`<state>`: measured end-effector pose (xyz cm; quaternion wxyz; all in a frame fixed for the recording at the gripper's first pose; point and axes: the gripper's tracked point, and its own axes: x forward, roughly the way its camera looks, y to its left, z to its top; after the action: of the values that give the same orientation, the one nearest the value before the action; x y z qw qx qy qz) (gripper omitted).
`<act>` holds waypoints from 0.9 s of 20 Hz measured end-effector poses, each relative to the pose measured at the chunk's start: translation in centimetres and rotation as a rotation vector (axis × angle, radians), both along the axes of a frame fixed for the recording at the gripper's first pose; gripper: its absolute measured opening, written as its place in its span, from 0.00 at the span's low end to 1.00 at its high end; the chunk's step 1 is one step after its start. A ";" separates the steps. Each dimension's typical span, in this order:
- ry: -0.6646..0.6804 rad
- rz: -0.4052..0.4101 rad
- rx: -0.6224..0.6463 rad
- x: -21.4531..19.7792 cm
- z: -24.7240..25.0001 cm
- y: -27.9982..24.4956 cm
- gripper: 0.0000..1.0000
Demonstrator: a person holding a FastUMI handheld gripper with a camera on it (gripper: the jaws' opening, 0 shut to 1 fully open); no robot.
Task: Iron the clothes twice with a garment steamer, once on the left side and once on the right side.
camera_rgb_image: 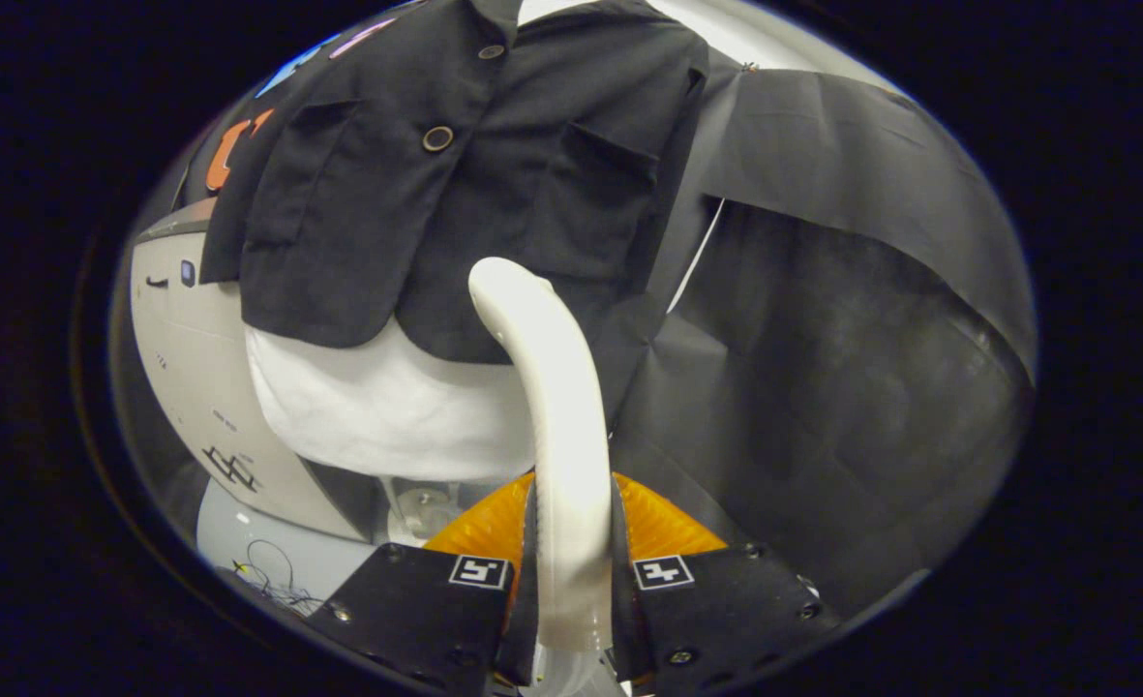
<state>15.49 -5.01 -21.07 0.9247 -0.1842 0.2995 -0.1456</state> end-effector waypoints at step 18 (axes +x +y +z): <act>-0.320 0.022 0.203 -11.6 21.5 4.5 0.34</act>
<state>3.89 -0.50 0.41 0.9759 -0.0677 0.1597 -0.1320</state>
